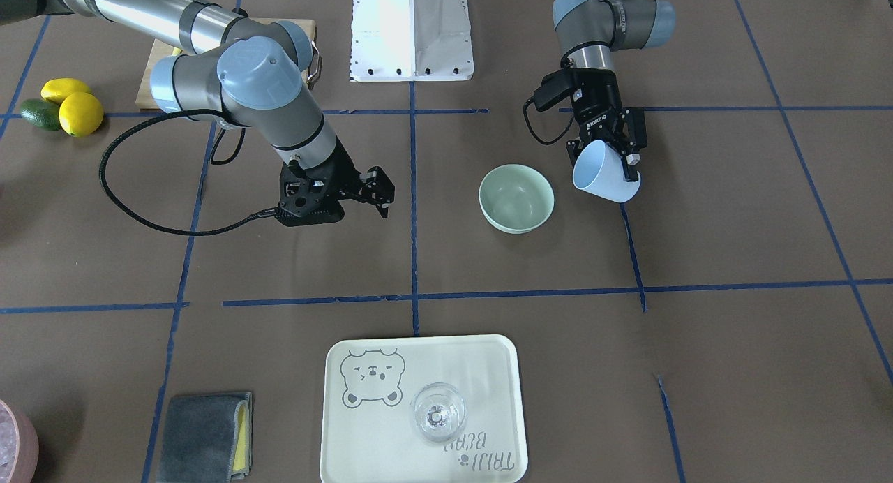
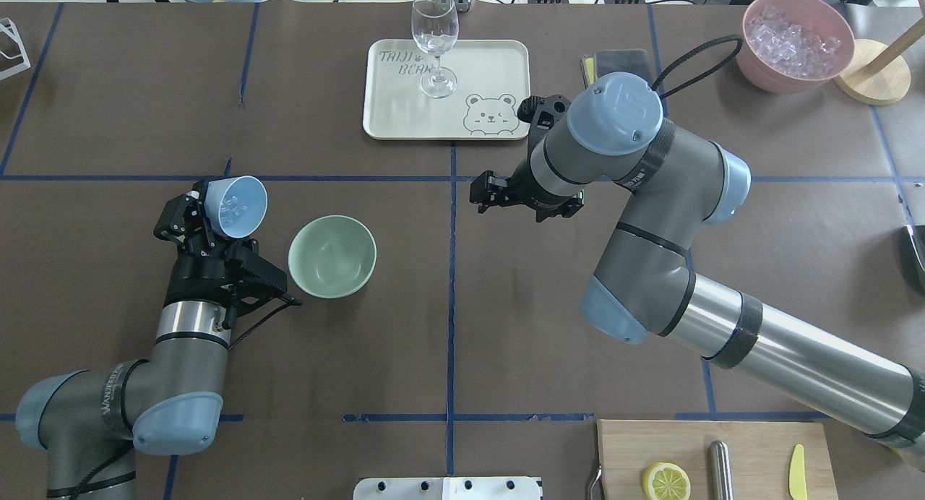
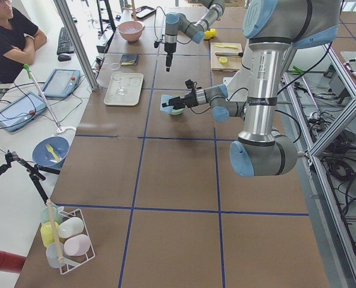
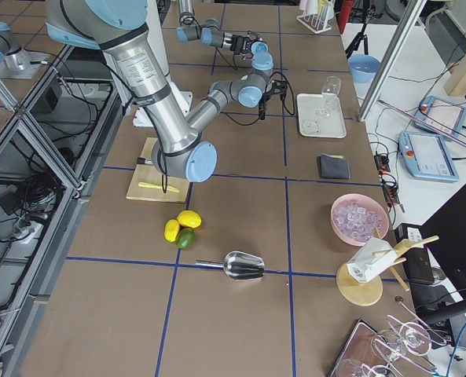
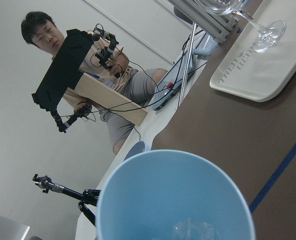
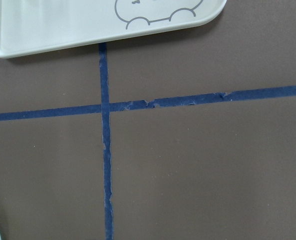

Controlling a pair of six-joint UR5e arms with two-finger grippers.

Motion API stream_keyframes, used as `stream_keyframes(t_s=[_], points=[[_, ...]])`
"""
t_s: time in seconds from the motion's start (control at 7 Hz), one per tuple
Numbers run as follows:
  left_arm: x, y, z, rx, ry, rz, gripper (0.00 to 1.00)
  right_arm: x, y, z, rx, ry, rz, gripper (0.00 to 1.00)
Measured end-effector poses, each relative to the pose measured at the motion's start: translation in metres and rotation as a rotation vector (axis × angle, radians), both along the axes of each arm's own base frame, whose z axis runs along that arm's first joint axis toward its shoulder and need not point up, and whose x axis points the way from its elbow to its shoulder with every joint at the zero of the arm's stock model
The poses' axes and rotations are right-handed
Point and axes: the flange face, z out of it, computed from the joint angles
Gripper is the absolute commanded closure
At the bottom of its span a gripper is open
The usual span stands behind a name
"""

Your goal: Pour ice into bowl

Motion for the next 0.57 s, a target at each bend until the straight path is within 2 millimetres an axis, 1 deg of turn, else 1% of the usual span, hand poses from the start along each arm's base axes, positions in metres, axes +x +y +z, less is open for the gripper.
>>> stream_keyframes(t_s=[0.29,0.57], points=[[0.002,0.000,-0.005,0.027,-0.213,0.043,1.00,-0.001,0.000,0.000,0.003,-0.004,0.000,0.00],[0.009,-0.001,-0.019,0.047,-0.390,0.089,1.00,0.000,0.001,-0.001,0.005,-0.005,0.001,0.00]])
